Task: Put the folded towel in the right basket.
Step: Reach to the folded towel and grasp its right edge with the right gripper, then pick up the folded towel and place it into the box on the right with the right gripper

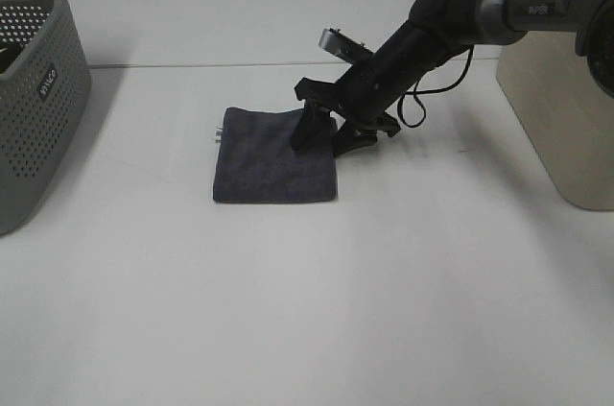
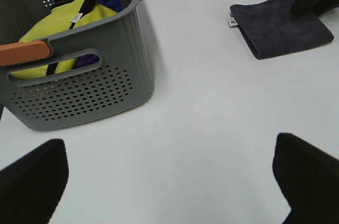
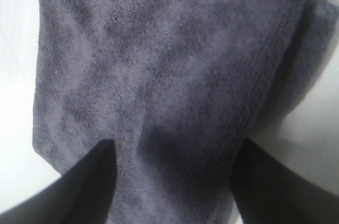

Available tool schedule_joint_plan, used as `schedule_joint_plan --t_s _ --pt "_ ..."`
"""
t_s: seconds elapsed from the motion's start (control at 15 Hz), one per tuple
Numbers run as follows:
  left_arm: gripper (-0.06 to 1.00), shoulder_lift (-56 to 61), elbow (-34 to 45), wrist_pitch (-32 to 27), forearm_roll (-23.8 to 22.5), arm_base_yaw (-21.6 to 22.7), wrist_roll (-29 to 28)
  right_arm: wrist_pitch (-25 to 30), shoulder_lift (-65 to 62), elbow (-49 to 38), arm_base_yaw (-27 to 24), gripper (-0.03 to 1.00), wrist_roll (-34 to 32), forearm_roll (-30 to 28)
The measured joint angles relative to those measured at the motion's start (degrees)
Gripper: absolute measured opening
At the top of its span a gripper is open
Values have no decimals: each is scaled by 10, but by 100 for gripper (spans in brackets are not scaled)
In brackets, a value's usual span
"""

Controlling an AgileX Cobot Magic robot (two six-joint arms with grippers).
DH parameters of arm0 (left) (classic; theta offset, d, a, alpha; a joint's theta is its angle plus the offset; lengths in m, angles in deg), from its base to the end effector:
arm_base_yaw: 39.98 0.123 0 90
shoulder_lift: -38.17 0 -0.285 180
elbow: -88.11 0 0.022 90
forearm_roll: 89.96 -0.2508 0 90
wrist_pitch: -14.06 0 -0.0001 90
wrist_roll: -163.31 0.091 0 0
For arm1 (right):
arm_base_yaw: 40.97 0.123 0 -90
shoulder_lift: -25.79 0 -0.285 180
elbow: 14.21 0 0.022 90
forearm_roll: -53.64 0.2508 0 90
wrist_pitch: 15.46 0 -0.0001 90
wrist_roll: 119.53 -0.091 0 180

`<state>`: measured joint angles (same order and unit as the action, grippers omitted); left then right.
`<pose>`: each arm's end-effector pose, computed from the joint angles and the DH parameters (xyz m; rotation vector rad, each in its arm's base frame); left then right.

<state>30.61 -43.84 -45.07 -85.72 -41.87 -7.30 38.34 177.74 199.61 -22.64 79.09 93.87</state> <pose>-0.0057 -0.0056 0.2823 0.1993 1.9905 -0.0039 0.4634 0.2035 0.0834 -0.3713 2.8531 0.8771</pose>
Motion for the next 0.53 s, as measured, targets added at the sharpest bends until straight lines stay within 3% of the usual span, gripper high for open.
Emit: schedule_joint_plan --t_s 0.2,0.27,0.53 --pt "99 0 0 0 0 0 0 -6 5 0 5 13 2 -1" --pt "99 0 0 0 0 0 0 -6 6 0 5 8 2 -1" --pt "99 0 0 0 0 0 0 -4 -6 0 5 7 2 -6"
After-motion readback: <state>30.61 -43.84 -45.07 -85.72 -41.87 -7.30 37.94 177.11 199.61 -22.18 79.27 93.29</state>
